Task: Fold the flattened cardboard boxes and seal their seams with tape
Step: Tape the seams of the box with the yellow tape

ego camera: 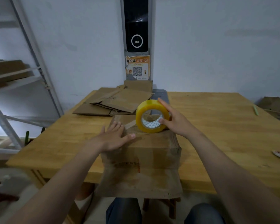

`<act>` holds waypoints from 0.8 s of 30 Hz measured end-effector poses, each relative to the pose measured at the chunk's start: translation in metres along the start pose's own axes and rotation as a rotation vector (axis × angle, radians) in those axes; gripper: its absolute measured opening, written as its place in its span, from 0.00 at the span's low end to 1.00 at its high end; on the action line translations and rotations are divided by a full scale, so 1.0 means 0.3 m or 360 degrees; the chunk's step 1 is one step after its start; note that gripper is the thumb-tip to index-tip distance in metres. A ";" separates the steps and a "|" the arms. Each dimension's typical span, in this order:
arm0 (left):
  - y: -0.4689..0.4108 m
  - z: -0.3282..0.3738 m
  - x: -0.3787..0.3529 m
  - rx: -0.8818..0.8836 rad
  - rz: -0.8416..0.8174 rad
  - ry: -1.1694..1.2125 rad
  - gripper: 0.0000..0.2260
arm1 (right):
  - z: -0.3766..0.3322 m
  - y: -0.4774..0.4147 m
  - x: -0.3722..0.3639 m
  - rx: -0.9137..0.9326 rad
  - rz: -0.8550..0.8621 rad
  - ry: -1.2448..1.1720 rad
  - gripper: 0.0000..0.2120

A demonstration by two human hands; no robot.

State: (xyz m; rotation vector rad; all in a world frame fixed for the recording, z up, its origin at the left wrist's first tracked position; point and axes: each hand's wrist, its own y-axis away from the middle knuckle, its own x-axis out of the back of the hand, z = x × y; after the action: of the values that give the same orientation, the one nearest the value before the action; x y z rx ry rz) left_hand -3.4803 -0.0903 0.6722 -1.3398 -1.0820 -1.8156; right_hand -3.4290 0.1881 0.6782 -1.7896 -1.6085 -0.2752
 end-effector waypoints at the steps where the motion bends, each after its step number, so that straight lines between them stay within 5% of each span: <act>1: 0.001 0.017 -0.002 -0.0026 -0.0006 -0.0005 0.47 | -0.005 -0.004 -0.006 0.0000 -0.0008 0.0013 0.36; 8: -0.027 0.094 -0.006 -0.0064 0.0001 -0.0059 0.48 | -0.045 -0.067 0.010 0.0059 -0.0205 0.0273 0.38; 14: -0.053 0.068 -0.025 -0.0116 0.0005 0.0075 0.62 | -0.110 -0.120 -0.005 0.0311 -0.0312 0.0395 0.39; 24: -0.033 0.066 -0.020 -0.0065 0.0003 0.0141 0.51 | -0.150 -0.171 0.066 0.0397 -0.0438 0.0608 0.30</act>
State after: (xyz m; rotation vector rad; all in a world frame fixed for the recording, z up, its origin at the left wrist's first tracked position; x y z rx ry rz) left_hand -3.4783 -0.0680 0.6668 -1.2705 -1.0016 -1.8868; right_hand -3.4598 0.1746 0.7406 -1.2408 -1.5299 -0.4885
